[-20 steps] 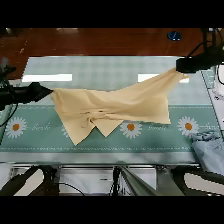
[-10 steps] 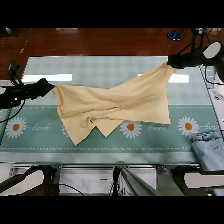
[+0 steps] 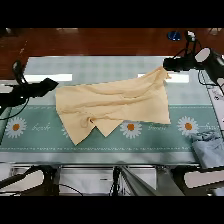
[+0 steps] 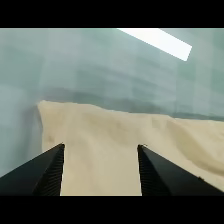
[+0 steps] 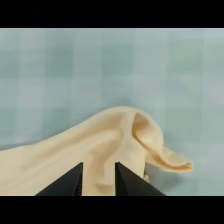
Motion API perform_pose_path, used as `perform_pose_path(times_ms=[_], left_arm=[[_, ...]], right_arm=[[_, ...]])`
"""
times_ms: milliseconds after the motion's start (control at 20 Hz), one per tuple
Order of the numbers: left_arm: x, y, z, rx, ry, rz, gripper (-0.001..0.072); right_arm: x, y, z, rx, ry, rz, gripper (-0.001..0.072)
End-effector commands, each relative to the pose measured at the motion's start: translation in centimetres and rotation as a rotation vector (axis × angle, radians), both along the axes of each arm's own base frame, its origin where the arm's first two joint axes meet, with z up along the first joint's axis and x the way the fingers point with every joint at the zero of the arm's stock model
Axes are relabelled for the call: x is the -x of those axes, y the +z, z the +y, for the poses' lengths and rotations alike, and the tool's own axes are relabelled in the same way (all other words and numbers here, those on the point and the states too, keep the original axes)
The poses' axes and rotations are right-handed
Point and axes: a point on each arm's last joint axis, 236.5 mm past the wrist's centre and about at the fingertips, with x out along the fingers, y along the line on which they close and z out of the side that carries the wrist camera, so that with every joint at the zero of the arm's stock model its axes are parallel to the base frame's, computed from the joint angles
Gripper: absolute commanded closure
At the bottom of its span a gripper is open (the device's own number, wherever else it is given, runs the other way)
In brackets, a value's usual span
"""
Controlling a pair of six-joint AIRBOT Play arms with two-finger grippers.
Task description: Fold the shirts.
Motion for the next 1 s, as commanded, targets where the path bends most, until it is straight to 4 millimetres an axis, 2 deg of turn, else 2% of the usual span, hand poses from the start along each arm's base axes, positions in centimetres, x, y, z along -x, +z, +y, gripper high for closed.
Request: perform_pose_path(times_ms=[0, 100, 150, 250, 350, 500, 850, 900, 950], left_arm=[[4.0, 1.1, 2.1, -0.022, -0.160, 0.116, 0.0150], [7.8, 0.1, 3.5, -0.001, -0.219, 0.239, 0.0150], [9.0, -0.5, 3.8, 0.015, -0.238, 0.272, 0.0150], [10.6, -1.8, 3.4, 0.057, -0.294, 0.319, 0.0150], [12.0, -3.3, 1.9, 0.125, -0.381, 0.381, 0.0150], [12.0, -5.8, 0.5, 0.174, -0.418, 0.436, 0.0150], [10.7, -10.1, -3.3, 0.105, -0.518, 0.460, 0.0150], [10.1, -10.4, -3.5, 0.079, -0.513, 0.447, 0.0171], [9.5, -10.7, -3.6, 0.054, -0.507, 0.431, 0.0397]], right_arm=[[1.6, 4.6, -1.6, 0.026, -0.008, -0.043, 0.0413], [3.8, 6.2, -4.1, 0.112, -0.009, -0.016, 0.0327], [5.0, 6.2, -5.4, 0.152, -0.014, 0.019, 0.0321], [7.0, 4.9, -7.3, 0.173, -0.020, 0.113, 0.0305], [8.6, 3.7, -8.2, 0.163, -0.013, 0.190, 0.0305], [9.9, 2.8, -9.1, 0.157, -0.010, 0.252, 0.0305], [11.6, 2.2, -8.3, 0.133, 0.018, 0.324, 0.0305], [11.9, 2.1, -8.1, 0.127, 0.023, 0.338, 0.0306], [12.3, 2.0, -7.8, 0.118, 0.030, 0.356, 0.0307]])
